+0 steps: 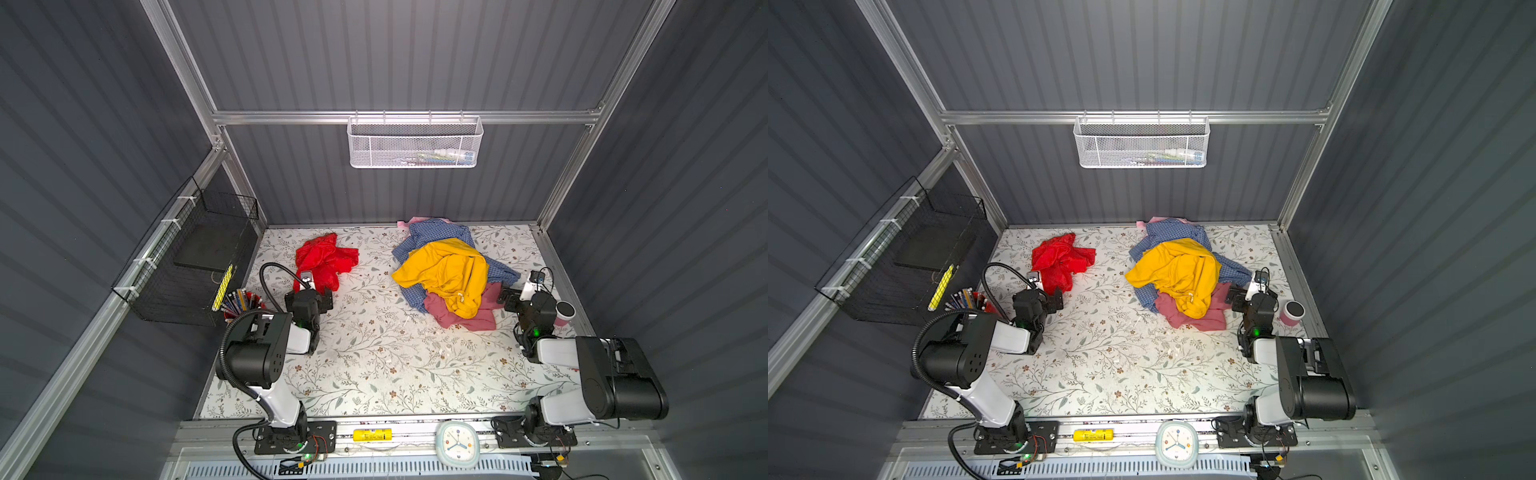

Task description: Pick out a specific cloth from the pile

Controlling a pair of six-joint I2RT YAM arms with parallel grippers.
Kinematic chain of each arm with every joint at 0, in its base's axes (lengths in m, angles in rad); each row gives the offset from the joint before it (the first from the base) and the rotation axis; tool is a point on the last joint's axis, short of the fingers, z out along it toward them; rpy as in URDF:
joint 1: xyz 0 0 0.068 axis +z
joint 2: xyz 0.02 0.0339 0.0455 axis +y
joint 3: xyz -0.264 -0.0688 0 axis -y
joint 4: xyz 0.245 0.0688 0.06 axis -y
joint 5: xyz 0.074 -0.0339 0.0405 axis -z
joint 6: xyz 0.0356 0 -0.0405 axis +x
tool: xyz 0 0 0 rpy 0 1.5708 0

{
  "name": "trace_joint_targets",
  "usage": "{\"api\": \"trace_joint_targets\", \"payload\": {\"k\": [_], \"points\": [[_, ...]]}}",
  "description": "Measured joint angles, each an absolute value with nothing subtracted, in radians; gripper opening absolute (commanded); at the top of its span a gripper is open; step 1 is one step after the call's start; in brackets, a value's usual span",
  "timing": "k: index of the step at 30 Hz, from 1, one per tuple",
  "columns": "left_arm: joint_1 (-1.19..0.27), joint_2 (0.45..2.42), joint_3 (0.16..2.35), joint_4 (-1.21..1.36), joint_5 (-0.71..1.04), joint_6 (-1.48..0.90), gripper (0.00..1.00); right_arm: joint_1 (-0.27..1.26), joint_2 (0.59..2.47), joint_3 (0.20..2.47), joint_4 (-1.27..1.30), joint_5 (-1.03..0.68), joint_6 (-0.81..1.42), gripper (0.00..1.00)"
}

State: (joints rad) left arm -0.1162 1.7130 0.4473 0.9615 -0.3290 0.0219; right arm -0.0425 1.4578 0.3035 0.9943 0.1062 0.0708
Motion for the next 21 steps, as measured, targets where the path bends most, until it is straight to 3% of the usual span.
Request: {"api": "trace_joint_targets", "payload": {"k": [21], "points": [[-0.116, 1.713, 0.447, 0.945, -0.329, 0.022, 1.0, -0.043, 1.458, 0.303, 0.994, 0.106, 0.071, 0.99]]}}
